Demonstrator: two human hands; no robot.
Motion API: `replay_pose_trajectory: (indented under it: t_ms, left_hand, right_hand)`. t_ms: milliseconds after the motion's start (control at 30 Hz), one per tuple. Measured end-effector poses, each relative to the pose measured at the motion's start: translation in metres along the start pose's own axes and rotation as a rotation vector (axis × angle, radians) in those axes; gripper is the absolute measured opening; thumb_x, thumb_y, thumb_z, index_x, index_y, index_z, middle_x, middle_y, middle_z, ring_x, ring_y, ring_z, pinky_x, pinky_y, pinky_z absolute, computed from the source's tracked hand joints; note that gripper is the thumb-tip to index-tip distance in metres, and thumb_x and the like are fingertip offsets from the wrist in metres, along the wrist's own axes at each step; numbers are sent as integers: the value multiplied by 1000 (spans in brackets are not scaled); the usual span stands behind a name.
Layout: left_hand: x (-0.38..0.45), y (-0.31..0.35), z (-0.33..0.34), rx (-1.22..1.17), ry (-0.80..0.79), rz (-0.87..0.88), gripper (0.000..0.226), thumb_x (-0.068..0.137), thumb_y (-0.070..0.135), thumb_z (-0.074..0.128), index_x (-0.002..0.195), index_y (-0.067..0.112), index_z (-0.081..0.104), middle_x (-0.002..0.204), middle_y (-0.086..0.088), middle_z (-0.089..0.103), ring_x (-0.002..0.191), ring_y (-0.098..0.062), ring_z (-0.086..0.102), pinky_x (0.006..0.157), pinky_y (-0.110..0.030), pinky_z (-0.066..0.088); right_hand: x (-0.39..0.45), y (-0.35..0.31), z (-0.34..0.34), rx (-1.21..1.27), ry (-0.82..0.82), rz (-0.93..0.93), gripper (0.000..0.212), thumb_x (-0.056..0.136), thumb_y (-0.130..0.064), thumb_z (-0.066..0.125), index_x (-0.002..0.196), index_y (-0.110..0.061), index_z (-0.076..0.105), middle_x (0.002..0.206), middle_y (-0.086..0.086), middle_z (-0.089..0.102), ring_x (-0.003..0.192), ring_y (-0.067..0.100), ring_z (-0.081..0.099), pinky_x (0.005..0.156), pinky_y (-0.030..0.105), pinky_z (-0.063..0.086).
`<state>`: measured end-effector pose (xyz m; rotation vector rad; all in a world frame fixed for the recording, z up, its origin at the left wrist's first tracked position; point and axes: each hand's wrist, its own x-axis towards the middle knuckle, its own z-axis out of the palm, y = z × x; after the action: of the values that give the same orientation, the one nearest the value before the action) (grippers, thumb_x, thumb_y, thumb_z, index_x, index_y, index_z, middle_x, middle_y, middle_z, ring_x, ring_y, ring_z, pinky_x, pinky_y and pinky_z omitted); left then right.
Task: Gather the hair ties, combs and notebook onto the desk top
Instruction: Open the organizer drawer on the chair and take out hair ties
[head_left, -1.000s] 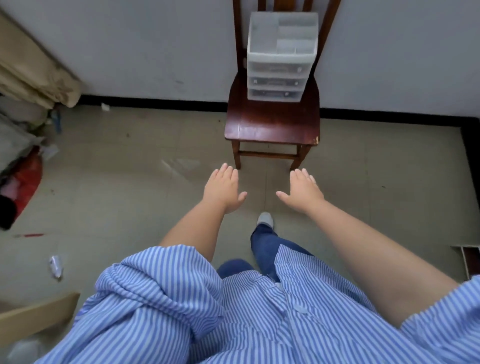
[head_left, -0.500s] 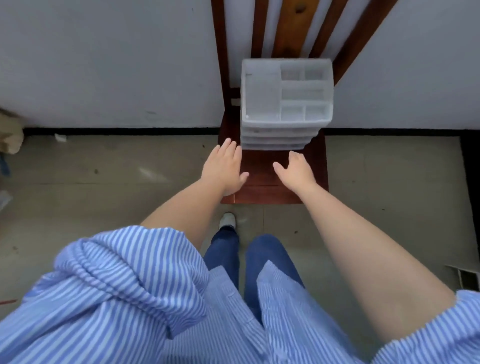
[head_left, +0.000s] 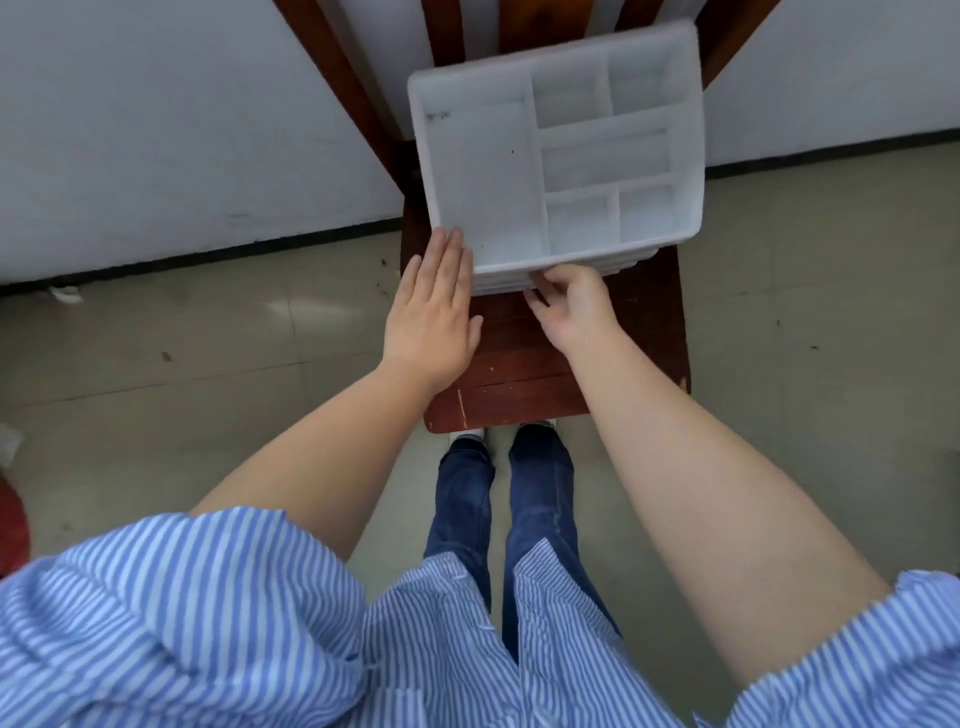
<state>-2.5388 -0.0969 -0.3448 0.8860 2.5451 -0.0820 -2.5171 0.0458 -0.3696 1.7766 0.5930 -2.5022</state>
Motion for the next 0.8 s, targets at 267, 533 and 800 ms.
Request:
replay_pose_trajectory:
  t_ms: [267, 533, 800]
  left_hand:
    - [2, 5, 0, -64, -2, -42, 61, 99, 27, 34, 145, -2, 5, 157, -18, 2, 145, -30, -3, 119, -40, 2]
    - [-1, 13, 7, -130, 51, -78, 59, 96, 12, 35, 144, -4, 6, 156, -21, 3, 145, -33, -2, 119, -40, 2]
    - [-6, 17, 9, -127, 146, -50, 62, 84, 5, 55, 138, -8, 29, 149, -27, 28, 140, -42, 21, 115, -52, 19]
  right_hand:
    - [-21, 17, -60, -143, 21, 55, 24, 93, -6, 45, 70, -14, 50, 76, 4, 52, 77, 16, 54, 101, 39, 35]
    - [-32, 36, -89, -271, 96, 120, 18, 95, -3, 41, 81, -8, 51, 79, 7, 54, 72, 18, 56, 102, 41, 40]
    - [-28, 19, -75, -370, 45, 88, 12, 94, -6, 41, 88, -6, 51, 84, 11, 55, 94, 30, 61, 100, 43, 42]
